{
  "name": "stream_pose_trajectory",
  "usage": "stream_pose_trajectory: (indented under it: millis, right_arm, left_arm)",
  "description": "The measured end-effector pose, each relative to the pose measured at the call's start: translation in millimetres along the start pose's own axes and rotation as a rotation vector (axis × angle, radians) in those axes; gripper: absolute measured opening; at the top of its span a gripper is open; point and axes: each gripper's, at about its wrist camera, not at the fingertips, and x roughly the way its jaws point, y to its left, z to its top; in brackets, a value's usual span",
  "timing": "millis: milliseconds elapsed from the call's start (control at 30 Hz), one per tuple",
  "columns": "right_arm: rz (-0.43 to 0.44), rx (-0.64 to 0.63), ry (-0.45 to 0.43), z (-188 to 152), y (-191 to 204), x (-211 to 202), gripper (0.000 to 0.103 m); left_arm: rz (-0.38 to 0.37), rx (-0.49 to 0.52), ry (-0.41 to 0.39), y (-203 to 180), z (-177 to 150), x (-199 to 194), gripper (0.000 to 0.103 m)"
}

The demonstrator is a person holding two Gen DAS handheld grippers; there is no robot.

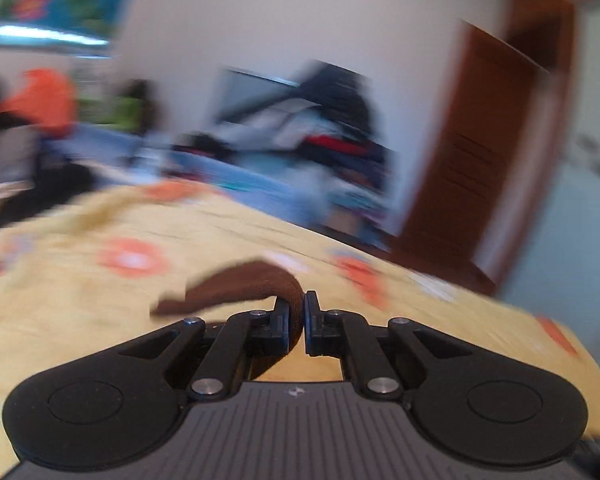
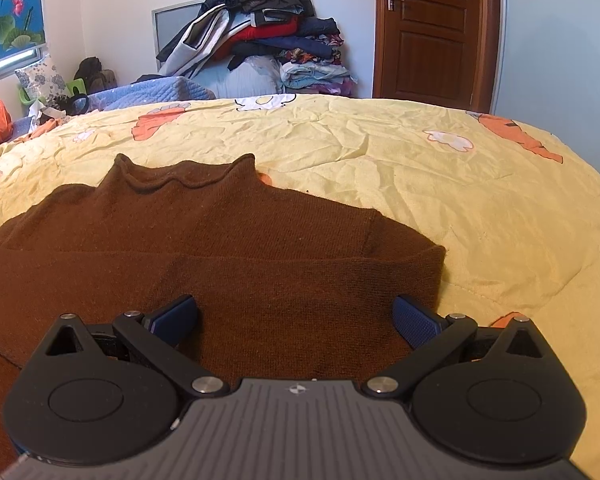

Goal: Fold small clothes

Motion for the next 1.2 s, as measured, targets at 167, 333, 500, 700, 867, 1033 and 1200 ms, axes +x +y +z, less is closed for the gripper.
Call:
stream_pose_trajectory:
  millis: [167,333,500,700,867,1033,1200]
  right_arm:
    - [0.023,0.034,-0.011,-1,-5,-2,0.103]
    - [0.04,0.059,-0.021,-1,-8,-4,0.103]
    - [0.059,0.084,-0.029,-1,-12,-6,0.103]
    - [0.241,0.355,0.015,11,-35,-30,0.103]
    - [0.414,0.495,0.18,17,-35,-22,0.1]
    - [0.388,0.405,0.241,18,-11,-14,0.087]
    - [0.332,0.263,0.264,26,11,-8,0.055]
  left_arm:
    - [-0.282,0.311,0.366,-135,-90,43,0.011]
    - [-0.179,0.497,0.334,-149,-145,11,0.012]
    - [-0.118,0.291,0.314,-86,-152,-7,0.091]
    - [-0.099,0.076,0.235,-53,-151,-15,0.097]
    - [-0.095,0.108,0.247,-56,-150,-12,0.102]
    - [-0.113,0.074,0.238,-47,-155,-20,0.102]
    - [-0.113,0.081,0.24,-51,-157,-20,0.103]
